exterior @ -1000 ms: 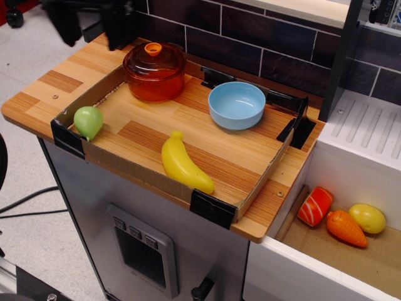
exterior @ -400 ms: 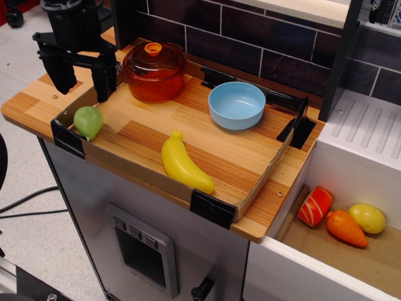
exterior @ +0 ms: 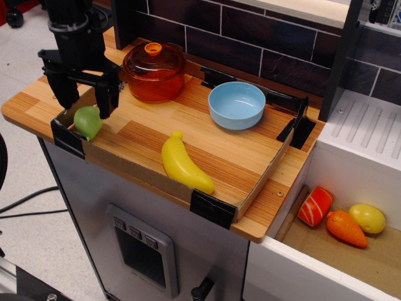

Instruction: Put pear in bowl

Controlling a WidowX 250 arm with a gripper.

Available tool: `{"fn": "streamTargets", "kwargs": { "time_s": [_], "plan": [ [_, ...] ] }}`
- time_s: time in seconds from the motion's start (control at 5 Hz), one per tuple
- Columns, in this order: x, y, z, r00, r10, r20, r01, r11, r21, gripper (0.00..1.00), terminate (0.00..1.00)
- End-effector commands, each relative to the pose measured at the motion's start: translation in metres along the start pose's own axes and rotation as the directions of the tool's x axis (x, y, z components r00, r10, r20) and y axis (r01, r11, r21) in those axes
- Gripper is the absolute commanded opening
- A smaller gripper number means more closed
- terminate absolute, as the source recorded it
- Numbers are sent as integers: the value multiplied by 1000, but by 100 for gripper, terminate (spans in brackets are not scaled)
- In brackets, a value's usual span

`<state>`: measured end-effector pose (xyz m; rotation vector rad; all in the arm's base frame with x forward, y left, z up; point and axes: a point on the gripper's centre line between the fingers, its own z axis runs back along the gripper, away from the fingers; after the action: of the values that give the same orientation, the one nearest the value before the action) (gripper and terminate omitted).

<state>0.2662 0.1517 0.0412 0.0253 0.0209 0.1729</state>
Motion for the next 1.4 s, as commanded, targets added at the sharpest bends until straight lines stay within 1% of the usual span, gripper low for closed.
{"fn": "streamTargets", "kwargs": {
  "time_s": [0.0, 0.2, 0.4, 0.6, 0.8, 1.0, 1.2],
  "plan": [
    [2, 4, -8, 1000, -6, -14, 6, 999, 50, 100, 0],
    [5, 4, -16, 999, -23, -45, 27, 997, 78, 100, 0],
    [6, 5, -21, 998, -26, -62, 31, 996, 86, 100, 0],
    [7, 7, -15, 998, -12, -56, 16, 998, 69, 0, 0],
    [7, 8, -7, 998, 7, -68, -4, 999, 51, 0, 0],
    [11, 0, 23, 996, 37, -76, -33, 998, 49, 0, 0],
    [16, -19, 61, 993, 119, -3, -119, 991, 61, 0, 0]
  ]
}}
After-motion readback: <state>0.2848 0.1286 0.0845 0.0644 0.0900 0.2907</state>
